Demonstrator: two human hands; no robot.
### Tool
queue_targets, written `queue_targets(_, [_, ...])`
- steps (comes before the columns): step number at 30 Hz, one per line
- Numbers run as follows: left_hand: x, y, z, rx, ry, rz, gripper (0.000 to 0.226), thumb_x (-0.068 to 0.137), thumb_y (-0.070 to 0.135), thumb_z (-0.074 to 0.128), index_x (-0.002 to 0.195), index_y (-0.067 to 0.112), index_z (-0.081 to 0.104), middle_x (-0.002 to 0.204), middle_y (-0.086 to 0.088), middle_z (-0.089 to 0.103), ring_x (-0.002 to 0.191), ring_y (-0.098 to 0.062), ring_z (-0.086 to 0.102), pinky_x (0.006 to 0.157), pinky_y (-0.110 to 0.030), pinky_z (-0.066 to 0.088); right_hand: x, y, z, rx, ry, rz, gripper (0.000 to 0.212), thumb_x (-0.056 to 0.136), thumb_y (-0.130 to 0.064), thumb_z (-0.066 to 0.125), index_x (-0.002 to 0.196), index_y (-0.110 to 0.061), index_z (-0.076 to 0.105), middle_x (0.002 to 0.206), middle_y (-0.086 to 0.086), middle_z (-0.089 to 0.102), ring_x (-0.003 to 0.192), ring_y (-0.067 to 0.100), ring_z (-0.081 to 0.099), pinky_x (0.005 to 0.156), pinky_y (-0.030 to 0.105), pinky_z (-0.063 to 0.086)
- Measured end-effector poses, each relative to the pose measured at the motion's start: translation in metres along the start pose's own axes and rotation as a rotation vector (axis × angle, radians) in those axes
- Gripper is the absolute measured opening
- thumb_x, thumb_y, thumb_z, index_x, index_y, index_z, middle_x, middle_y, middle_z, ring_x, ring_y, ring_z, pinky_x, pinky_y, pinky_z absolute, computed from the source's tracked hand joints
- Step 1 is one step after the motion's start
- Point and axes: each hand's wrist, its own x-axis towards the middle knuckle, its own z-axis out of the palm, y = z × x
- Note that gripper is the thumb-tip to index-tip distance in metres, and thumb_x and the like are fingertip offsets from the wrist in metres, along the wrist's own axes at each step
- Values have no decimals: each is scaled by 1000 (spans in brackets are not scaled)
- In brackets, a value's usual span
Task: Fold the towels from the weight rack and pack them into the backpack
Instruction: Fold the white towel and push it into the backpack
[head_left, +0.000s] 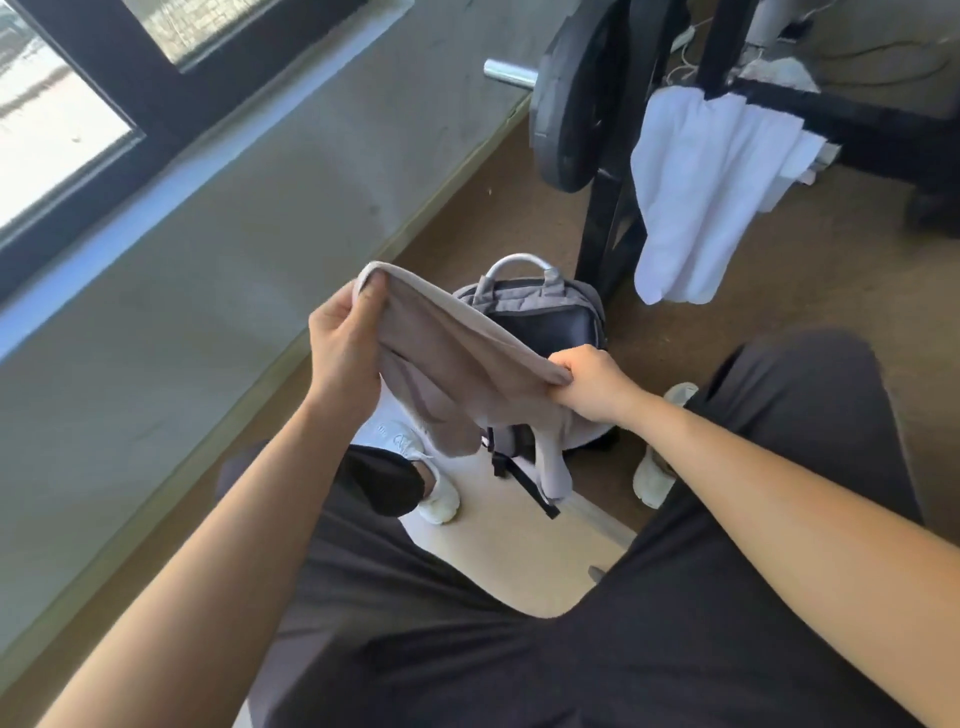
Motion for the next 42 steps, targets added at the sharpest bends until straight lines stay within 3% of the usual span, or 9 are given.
queue_targets(3, [13, -2, -18, -83, 260, -110, 36, 95, 45, 67, 66, 26, 55, 71, 4, 48, 70, -16, 48, 64, -31, 39, -3, 12, 0, -79, -63, 85, 27, 89, -19, 72, 65, -19, 60, 68, 3, 62, 70, 21, 59, 70, 37, 48])
queue_targets(10, [41, -21, -59, 19, 607, -238, 35, 103, 41, 57, 75, 19, 56, 73, 3, 53, 65, -15, 49, 56, -25, 42, -10, 26, -7, -180, -125, 210, 39, 88, -39, 74, 72, -10, 54, 71, 9, 54, 71, 26, 58, 67, 37, 43])
queue_targets(16, [37, -34, -71, 309, 424, -267, 21, 92, 32, 64, 85, 13, 58, 73, 2, 51, 66, -15, 47, 63, -29, 41, -28, 15, -45, -128, -87, 211, 49, 90, -35, 73, 59, -17, 39, 58, 0, 34, 55, 15, 36, 58, 30, 30])
queue_targets(19, [33, -32, -63, 289, 303, -351, 22, 90, 32, 67, 80, 14, 59, 77, -5, 54, 72, -20, 50, 62, -30, 42, -34, 13, -52, 202, 33, 262, 47, 94, -38, 67, 60, -17, 43, 53, 0, 43, 55, 19, 43, 61, 32, 37])
queue_targets(22, [28, -32, -47, 214, 213, -519, 20, 92, 32, 72, 85, 13, 68, 80, -4, 66, 69, -22, 62, 67, -32, 49, -33, 7, -52, 690, 59, 429, 48, 90, -54, 68, 107, -10, 70, 105, 14, 74, 101, 30, 69, 98, 46, 53])
queue_targets(25, [20, -41, -25, 15, 94, -652, 20, 93, 33, 73, 92, 13, 70, 80, -4, 70, 64, -19, 66, 62, -30, 53, -34, 3, -52, 973, -10, 526, 56, 90, -54, 68, 122, -9, 68, 118, 15, 71, 112, 31, 68, 102, 47, 52])
queue_targets(30, [-15, -67, 30, -30, -262, -657, 26, 89, 34, 74, 89, 8, 73, 90, -20, 62, 83, -30, 58, 76, -41, 45, -45, -7, -36, 1095, -176, 377, 32, 100, -26, 60, 126, -8, 63, 116, 17, 67, 112, 29, 63, 98, 43, 52])
queue_targets(35, [-40, -82, 63, -130, -638, -619, 31, 100, 16, 62, 129, 7, 66, 118, -18, 71, 103, -29, 70, 87, -38, 56, -46, -18, -15, 1068, -283, 256, 34, 101, -8, 56, 135, -2, 58, 131, 26, 63, 123, 40, 61, 104, 48, 51])
queue_targets(42, [-28, -96, 54, -135, -693, -448, 51, 87, 8, 73, 136, 15, 64, 131, -21, 68, 122, -38, 66, 107, -50, 50, -38, -22, -8, 1153, -55, 269, 28, 100, 4, 52, 127, 7, 56, 116, 25, 66, 106, 32, 68, 87, 35, 60])
